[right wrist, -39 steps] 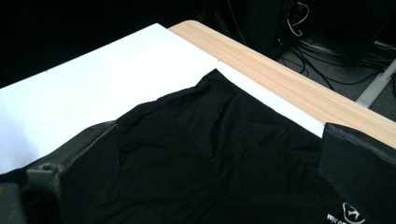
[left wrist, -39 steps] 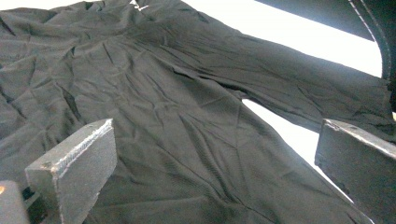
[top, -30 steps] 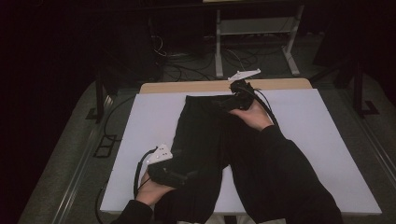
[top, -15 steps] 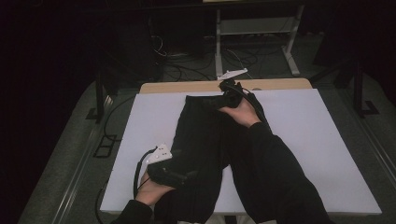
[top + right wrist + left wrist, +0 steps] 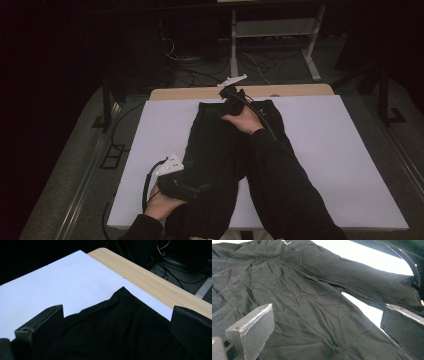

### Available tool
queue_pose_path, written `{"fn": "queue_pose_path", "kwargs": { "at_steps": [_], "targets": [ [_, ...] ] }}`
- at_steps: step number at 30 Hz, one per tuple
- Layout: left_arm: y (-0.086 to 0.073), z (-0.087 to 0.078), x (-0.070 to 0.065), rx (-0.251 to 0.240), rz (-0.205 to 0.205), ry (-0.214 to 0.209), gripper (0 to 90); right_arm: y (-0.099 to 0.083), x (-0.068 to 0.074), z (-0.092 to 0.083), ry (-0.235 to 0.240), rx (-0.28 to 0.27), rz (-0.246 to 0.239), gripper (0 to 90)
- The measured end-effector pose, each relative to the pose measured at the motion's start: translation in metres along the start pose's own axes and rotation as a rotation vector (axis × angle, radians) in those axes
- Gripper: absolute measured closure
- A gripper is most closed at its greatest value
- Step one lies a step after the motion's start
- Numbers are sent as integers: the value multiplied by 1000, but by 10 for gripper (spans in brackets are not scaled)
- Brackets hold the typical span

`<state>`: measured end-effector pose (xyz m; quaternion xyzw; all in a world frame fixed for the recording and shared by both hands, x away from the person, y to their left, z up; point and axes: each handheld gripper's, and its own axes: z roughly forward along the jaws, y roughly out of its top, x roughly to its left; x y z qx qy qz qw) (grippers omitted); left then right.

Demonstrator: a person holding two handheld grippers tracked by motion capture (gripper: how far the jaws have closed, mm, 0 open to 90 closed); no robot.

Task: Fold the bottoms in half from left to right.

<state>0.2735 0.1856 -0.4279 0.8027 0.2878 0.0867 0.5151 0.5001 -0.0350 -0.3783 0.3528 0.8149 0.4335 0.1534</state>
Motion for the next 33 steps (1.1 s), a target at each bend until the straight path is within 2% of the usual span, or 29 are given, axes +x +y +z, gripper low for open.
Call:
{"fn": "queue_pose_path", "kwargs": {
  "at_steps": [11,16,23,33],
  "targets": [
    [0,-1,0,-5,-5,5,0,7,6,27,-24,7,22,0],
    [-1,-3,0,-4,-5,7,0,9,7,39,-19,20,24,0],
    [-1,-4,0,-11,-8,8,0,10,8,54,-14,7,66,0],
    [-1,-3,0,-11,-4,-5,0,13,2,75,-31,5,84,0]
  ]
}}
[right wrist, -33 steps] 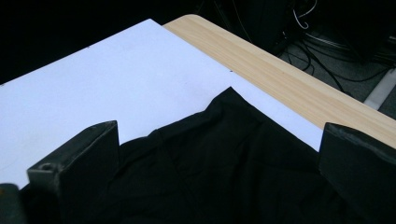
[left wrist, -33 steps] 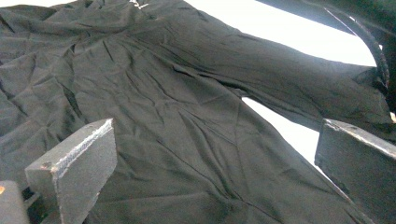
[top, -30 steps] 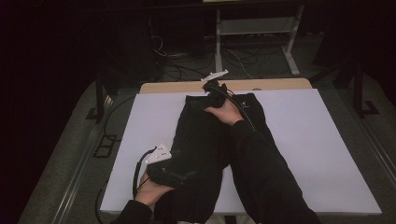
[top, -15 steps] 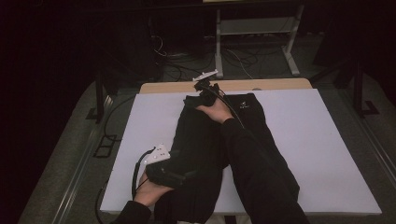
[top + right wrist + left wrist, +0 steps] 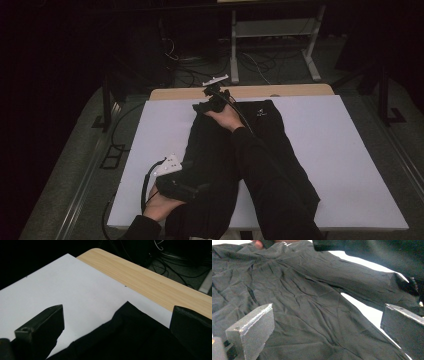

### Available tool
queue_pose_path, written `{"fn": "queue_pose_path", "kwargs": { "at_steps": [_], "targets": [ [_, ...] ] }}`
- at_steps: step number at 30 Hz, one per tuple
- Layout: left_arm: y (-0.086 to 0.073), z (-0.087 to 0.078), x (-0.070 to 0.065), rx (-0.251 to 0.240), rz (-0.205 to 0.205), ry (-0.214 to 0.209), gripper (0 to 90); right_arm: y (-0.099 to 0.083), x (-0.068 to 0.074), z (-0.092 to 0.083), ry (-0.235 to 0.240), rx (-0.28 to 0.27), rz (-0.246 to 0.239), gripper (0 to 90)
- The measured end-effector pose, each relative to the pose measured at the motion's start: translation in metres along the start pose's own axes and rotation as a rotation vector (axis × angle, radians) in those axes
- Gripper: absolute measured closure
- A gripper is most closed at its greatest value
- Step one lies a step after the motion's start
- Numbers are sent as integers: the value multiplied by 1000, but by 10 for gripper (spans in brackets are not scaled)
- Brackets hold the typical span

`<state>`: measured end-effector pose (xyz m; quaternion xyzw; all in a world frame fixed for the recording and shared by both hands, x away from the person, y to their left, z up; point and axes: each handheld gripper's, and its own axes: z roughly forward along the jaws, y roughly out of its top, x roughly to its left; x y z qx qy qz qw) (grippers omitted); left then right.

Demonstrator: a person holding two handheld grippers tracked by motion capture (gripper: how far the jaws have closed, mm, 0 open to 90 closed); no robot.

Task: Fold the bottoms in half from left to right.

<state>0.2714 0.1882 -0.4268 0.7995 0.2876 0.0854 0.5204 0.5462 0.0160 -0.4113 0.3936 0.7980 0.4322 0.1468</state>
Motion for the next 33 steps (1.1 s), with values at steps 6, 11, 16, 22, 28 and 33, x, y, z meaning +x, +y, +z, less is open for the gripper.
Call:
{"fn": "queue_pose_path", "kwargs": {
  "at_steps": [6,11,16,22,28,33],
  "targets": [
    [0,1,0,6,4,-5,0,-5,1,16,9,16,6,0],
    [0,1,0,2,1,-15,0,-7,6,28,-38,45,-5,61],
    [0,2,-1,10,3,-23,0,-11,6,36,-55,64,12,134],
    [0,3,0,15,5,-27,0,-14,0,38,-61,74,33,210],
    [0,3,0,17,3,-26,0,-15,-2,39,-55,77,40,366],
    [0,3,0,20,4,-26,0,-15,-2,41,-58,91,41,445]
  ]
}}
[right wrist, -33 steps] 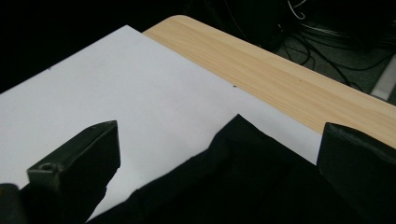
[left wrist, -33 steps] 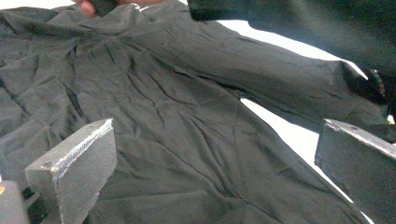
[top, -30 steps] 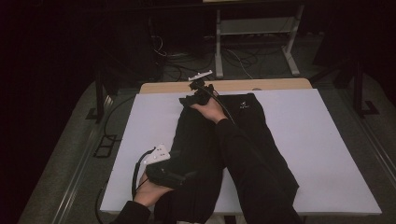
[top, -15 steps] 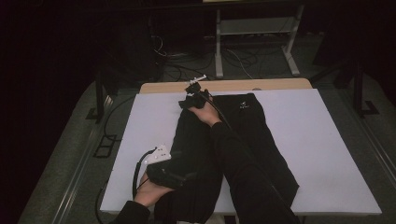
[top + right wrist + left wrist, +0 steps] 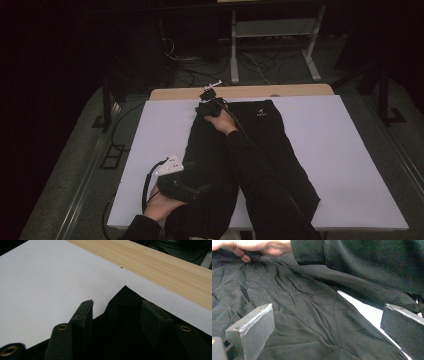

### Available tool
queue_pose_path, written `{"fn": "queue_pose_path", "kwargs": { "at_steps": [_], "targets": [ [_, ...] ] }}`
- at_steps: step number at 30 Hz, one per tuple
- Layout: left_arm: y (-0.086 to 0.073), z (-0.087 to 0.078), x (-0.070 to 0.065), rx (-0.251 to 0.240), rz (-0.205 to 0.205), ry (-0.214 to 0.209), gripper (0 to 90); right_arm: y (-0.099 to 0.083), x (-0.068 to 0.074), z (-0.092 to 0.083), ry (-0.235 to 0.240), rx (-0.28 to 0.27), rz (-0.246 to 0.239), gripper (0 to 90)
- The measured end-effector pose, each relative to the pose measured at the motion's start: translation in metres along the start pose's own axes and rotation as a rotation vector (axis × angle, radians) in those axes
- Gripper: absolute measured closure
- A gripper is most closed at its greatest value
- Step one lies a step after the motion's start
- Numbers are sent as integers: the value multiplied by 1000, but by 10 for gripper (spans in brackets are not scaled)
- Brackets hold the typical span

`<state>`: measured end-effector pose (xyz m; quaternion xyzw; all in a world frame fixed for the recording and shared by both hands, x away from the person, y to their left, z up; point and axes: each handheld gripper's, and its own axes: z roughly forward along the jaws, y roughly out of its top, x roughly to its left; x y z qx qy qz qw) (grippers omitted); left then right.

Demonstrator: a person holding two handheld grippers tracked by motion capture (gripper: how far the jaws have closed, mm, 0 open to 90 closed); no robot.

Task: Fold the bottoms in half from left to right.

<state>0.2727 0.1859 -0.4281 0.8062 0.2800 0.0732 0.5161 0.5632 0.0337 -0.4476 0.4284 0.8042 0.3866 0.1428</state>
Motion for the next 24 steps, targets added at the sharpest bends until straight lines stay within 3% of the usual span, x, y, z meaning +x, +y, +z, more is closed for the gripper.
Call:
{"fn": "queue_pose_path", "kwargs": {
  "at_steps": [6,11,16,21,24],
  "targets": [
    [0,0,0,1,1,-1,0,0,5,2,8,13,-10,549],
    [0,0,0,1,-2,0,0,-1,5,7,-1,47,10,641],
    [0,1,0,9,-3,-1,0,-1,5,7,4,54,6,838],
    [-1,1,0,15,-2,4,0,3,2,2,22,60,28,859],
    [-1,-1,2,8,-32,22,0,5,1,-4,26,57,41,860]
  ]
}}
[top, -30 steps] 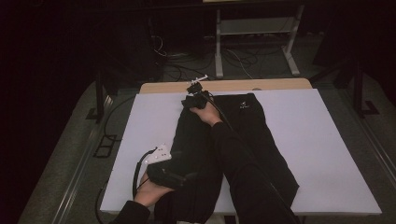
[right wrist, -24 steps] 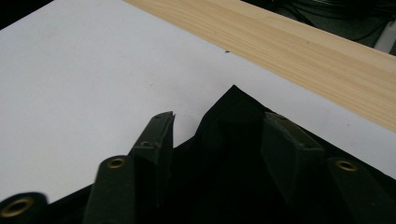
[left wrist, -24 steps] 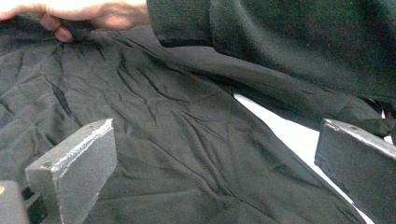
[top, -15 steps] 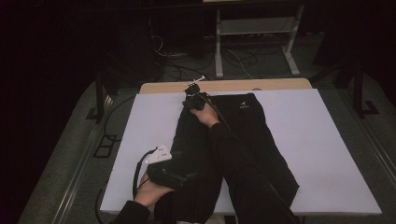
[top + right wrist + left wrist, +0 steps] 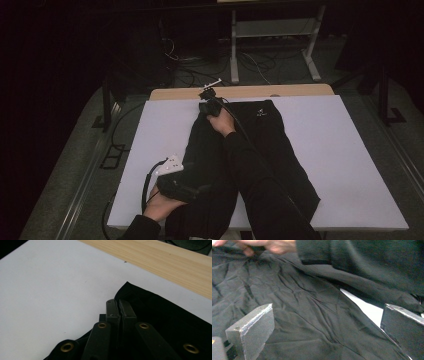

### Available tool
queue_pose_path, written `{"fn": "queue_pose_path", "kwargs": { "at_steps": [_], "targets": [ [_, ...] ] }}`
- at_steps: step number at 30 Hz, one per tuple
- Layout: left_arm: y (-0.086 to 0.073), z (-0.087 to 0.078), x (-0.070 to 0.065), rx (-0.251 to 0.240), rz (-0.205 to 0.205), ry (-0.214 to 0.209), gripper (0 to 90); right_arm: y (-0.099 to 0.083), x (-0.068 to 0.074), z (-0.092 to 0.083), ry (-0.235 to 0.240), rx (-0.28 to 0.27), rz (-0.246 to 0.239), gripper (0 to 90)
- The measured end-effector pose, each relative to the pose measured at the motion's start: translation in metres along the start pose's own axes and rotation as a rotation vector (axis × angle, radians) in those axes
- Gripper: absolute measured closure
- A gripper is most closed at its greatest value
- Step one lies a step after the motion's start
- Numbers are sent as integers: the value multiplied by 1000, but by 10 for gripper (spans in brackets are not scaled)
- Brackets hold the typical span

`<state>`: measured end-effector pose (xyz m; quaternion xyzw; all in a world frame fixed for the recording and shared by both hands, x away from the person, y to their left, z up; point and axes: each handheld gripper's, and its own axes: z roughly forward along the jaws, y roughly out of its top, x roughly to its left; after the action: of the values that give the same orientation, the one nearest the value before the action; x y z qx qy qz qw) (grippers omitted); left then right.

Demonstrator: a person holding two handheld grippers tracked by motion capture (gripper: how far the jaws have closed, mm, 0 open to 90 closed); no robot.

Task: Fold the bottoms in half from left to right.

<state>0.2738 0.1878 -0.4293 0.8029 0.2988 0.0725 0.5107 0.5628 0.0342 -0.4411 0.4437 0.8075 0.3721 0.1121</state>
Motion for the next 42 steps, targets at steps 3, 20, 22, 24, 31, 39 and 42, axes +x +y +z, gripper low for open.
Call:
{"fn": "queue_pose_path", "kwargs": {
  "at_steps": [3,20,22,24,31,39,42],
  "targets": [
    [2,-2,1,-3,-19,19,0,2,1,-7,5,-10,8,860],
    [3,-25,6,57,-46,107,0,-9,11,-21,-18,-61,-46,861],
    [2,-27,7,54,-62,113,0,-9,11,-23,-23,-69,-50,861],
    [0,-30,8,57,-72,121,0,-10,10,-25,-17,-76,-40,861],
    [-6,-37,8,80,-89,124,0,-13,10,-28,-20,-90,-37,861],
    [-13,-48,9,101,-110,129,0,-18,8,-31,-14,-116,-19,861],
    [-16,-52,8,118,-113,133,0,-19,6,-34,-17,-123,-12,861]
  ]
}}
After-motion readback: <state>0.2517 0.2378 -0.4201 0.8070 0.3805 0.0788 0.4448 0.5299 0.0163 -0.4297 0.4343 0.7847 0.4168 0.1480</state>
